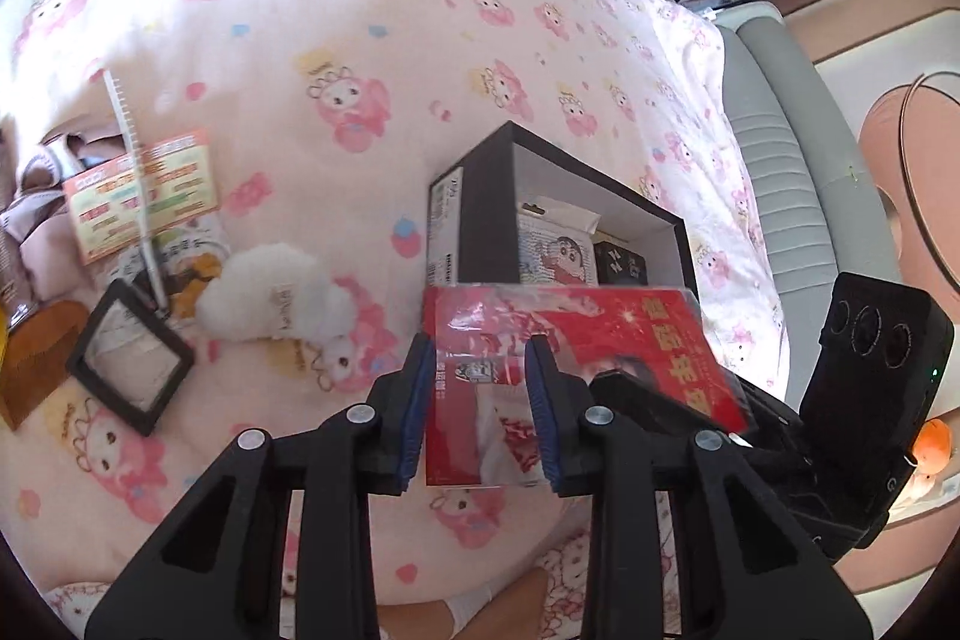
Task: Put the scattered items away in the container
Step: 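Carry the red card with the left gripper over the open box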
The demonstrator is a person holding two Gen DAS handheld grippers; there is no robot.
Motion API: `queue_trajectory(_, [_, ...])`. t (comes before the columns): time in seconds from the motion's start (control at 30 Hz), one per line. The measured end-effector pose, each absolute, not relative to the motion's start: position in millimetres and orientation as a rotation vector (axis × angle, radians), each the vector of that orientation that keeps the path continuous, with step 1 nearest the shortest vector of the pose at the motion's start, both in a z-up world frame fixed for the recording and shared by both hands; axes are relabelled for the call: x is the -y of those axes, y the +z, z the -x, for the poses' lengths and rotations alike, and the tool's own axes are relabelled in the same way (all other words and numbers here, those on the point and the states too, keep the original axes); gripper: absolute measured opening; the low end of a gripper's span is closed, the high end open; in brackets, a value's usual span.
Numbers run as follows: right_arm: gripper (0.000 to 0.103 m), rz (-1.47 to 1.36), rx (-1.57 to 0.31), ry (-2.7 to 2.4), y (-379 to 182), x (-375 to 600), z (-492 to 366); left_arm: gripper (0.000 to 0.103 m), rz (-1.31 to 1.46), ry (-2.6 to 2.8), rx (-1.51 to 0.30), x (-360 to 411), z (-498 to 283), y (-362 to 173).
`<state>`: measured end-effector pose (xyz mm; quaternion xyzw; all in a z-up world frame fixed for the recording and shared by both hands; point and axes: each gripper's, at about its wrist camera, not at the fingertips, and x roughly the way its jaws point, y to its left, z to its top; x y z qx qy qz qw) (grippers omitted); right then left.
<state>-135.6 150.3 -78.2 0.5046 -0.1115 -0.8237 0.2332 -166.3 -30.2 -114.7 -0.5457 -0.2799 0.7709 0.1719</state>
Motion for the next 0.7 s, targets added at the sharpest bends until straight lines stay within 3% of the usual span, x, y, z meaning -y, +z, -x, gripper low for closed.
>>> queue_trajectory(0.43, [0.047,-1.441,0.512,-2.270,-111,-221,147,0.029,1.688,2.123,0.745,-27,186,-155])
queue_trajectory(0.7, [0.047,-1.422,0.494,-2.295,-102,-217,164,0.029,1.582,2.191,1.051,55,171,-165])
